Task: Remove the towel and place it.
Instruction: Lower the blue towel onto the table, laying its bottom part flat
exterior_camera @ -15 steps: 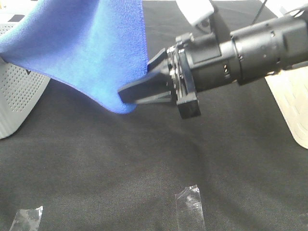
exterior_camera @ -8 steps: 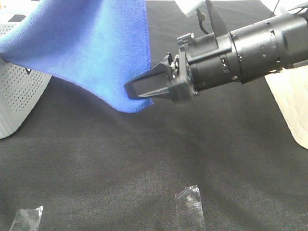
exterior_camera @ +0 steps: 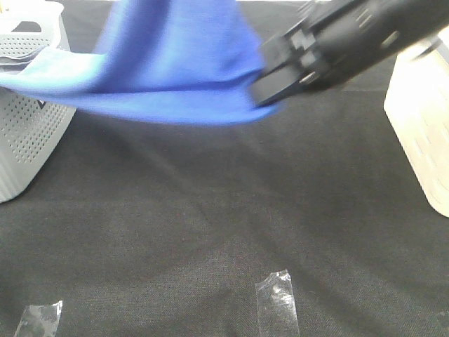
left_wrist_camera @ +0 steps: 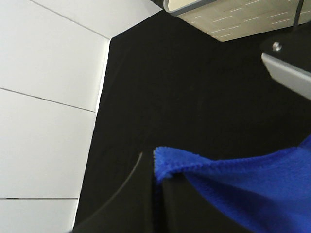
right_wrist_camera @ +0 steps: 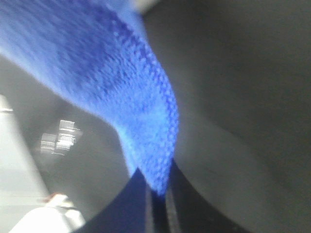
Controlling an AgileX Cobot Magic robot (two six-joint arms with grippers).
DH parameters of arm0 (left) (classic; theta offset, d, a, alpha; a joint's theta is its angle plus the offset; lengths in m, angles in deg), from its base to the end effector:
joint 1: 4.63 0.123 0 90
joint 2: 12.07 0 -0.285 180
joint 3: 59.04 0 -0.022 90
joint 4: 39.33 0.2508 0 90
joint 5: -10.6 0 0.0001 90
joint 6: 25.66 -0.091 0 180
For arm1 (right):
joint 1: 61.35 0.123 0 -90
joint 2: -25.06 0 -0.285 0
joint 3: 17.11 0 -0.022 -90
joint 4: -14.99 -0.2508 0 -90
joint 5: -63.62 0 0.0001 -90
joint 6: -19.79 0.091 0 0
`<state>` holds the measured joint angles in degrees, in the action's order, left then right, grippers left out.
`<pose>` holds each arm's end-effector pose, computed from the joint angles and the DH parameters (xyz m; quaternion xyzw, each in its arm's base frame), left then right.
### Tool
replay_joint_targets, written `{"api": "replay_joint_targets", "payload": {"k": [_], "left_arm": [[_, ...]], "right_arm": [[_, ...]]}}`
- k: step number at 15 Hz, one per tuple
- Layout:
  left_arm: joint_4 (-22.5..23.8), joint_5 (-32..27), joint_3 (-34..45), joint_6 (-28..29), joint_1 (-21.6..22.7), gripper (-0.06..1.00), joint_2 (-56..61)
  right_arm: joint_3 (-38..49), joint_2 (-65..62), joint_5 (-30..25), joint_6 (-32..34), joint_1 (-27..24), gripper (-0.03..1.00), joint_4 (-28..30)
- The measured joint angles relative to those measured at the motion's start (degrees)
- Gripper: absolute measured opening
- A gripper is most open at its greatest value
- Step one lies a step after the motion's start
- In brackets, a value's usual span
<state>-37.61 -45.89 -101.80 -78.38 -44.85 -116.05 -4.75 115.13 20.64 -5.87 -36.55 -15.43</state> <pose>0.2753 -0.2298 0.4972 0.6209 0.5889 0.0712 0.5124 0.2622 0.1558 0.3089 -0.2750 0.8889 0.2257 0.2886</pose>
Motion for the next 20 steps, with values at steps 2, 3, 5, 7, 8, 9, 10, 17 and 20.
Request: {"api": "replay_joint_targets", "payload": {"k": [2,3,5,7,8,9,10,17,20], "left_arm": [[0.3,3.2,0.0,3.2,0.4,0.00,-1.8],[0.5,5.8,0.0,3.7,0.4,0.00,-3.0],[0.6,13.3,0.0,4.2,0.4,0.00,-5.0],[1.0,21.7,0.0,4.4,0.4,0.00,-6.5],[1.5,25.2,0.0,4.4,0.4,0.00,-6.9],[2.5,27.7,0.0,4.5,0.4,0.00,-7.0],[4.6,29.7,0.0,4.5,0.4,0.00,-7.0],[8.7,42.9,0.0,8.5,9.6,0.00,-7.0],[8.7,47.9,0.0,8.7,11.6,0.00,-7.2]], "right_arm": [[-6.8,-1.3,-4.1,13.8,0.0,0.03,16.3],[-10.6,-1.4,-6.0,18.2,0.0,0.03,22.8],[-17.0,-1.4,-7.1,23.3,0.0,0.03,32.6],[-23.3,-1.3,-6.4,27.7,0.0,0.03,43.3],[-26.2,-1.1,-6.0,29.0,0.0,0.03,48.1],[-28.6,-0.9,-5.3,29.7,0.0,0.03,51.5],[-30.8,-0.3,-4.4,30.0,0.0,0.03,54.4],[-39.5,6.1,6.6,31.7,0.0,0.03,63.7],[-43.4,8.9,12.7,32.9,0.0,0.03,66.1]]}}
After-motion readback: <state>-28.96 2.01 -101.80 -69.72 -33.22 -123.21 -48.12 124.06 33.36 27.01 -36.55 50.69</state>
